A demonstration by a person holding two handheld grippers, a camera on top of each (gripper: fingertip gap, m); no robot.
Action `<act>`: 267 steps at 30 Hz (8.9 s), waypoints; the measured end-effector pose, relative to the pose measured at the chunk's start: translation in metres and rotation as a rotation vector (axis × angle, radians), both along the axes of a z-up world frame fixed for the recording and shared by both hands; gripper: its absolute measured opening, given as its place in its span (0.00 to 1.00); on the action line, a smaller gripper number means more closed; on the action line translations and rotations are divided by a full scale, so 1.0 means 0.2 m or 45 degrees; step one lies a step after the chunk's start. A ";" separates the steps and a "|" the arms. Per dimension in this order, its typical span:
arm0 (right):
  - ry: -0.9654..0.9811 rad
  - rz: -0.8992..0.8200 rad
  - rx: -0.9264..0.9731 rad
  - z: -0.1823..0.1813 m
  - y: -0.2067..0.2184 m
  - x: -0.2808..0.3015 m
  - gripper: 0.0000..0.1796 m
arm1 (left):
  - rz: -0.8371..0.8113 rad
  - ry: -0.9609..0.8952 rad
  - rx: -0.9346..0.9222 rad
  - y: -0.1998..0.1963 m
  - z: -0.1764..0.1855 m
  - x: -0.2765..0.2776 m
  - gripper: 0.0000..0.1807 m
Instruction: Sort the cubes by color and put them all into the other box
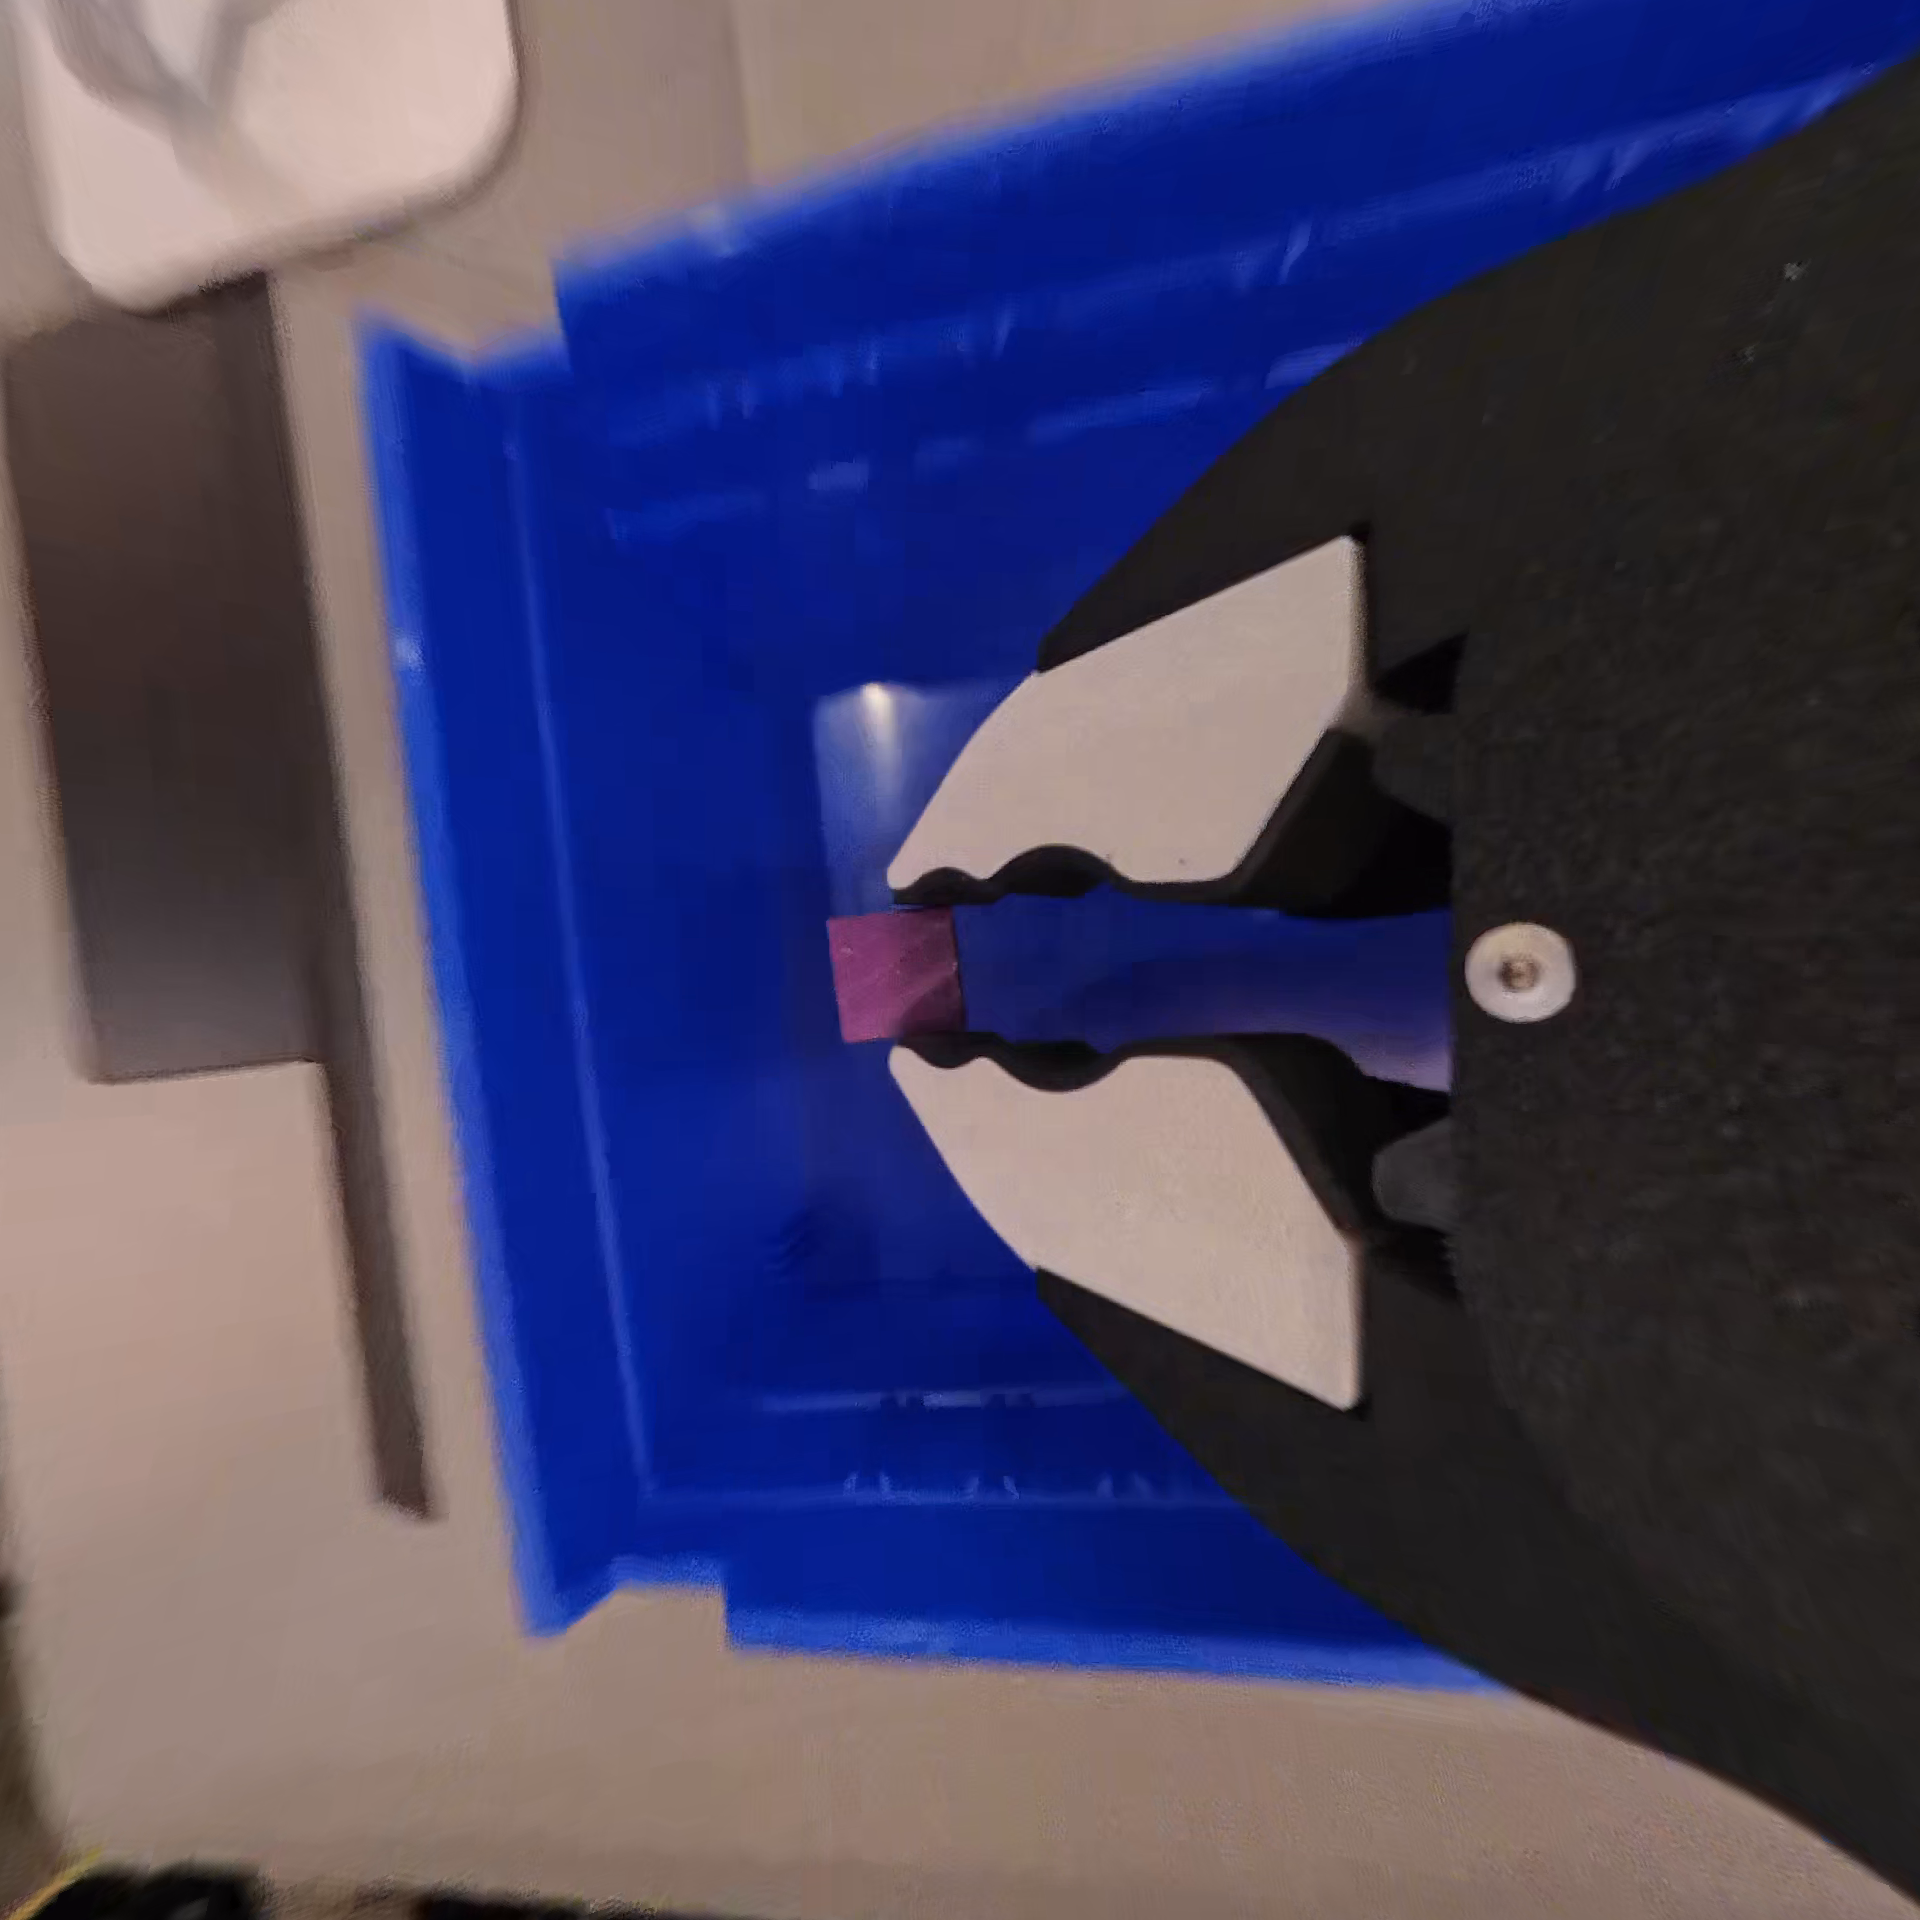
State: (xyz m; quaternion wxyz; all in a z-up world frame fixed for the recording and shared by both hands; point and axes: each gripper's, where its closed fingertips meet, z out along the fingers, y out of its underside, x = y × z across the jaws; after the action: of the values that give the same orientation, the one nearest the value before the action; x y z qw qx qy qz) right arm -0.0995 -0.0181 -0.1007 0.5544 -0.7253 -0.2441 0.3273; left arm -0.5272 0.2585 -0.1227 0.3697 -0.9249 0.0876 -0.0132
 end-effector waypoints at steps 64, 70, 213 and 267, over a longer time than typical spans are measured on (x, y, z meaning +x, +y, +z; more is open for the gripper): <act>0.996 0.794 -0.909 0.32 -0.03 -0.30 0.16 | -1.610 -0.441 0.732 -1.43 0.46 1.74 0.30; 0.629 0.493 -0.612 0.20 0.02 -0.17 0.16 | -0.805 -0.587 0.580 -1.24 0.39 1.38 0.33; 0.103 -1.363 -0.131 -0.05 0.06 1.48 0.32 | -0.605 -0.388 0.290 -0.82 0.04 2.81 0.15; 0.005 -0.574 0.250 0.13 -0.18 -0.03 0.18 | 0.190 -0.249 0.639 -1.38 0.29 0.17 0.32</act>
State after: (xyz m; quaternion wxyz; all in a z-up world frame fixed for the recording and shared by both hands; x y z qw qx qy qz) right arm -0.1057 -0.0535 -0.0750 0.6816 -0.7035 -0.1056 0.1714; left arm -0.4931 -0.0169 -0.0641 0.5938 -0.8027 -0.0163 -0.0532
